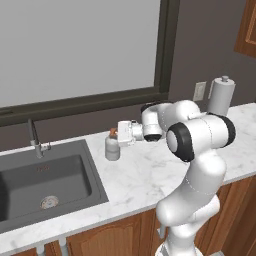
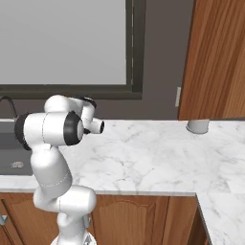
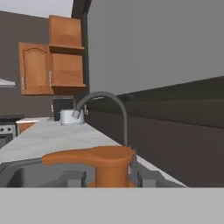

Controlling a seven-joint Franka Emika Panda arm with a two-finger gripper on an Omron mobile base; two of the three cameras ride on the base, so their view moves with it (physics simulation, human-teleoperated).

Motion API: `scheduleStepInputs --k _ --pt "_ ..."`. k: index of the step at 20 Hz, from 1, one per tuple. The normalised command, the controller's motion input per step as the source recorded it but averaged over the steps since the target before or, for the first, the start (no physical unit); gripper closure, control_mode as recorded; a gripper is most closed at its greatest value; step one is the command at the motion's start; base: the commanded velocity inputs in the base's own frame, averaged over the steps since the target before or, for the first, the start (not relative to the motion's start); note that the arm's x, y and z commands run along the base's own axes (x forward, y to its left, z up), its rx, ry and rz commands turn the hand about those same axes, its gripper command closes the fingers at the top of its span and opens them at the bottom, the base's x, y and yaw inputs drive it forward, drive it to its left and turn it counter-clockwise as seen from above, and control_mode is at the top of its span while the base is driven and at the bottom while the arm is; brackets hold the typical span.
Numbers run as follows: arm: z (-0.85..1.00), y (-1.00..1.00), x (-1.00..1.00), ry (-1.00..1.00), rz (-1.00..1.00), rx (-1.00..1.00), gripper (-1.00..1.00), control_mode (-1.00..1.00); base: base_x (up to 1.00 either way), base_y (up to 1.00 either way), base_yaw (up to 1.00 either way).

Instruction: Locate and retrieve the spray and soap dispenser from the cabinet. Place them next to the sink.

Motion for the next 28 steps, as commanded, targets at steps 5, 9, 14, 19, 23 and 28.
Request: scheduleStepInputs --k 5,9,14,19,23,28 --pt "-0.43 0.15 0.39 -0.01 0.00 -0.07 1.00 -1.00 0.00 0.00 0.00" --pt "-0.37 0.14 0.34 -0.03 0.00 -0.10 1.00 -1.00 0.00 0.00 0.00" --pt "-0.27 0.18 0.36 -0.05 0.00 -0.07 1.00 -1.00 0.00 0.00 0.00" --pt "-0.33 0.13 0.09 -0.11 0.02 -0.07 1.00 -1.00 0.00 0.00 0.00" --pt "-0.33 0.02 -0.34 -0.27 0.04 -0.06 1.00 -1.00 0.00 0.00 0.00" --pt "-0.26 -0.04 -0.47 -0.30 0.01 -0.02 1.00 -1.00 0.00 0.00 0.00"
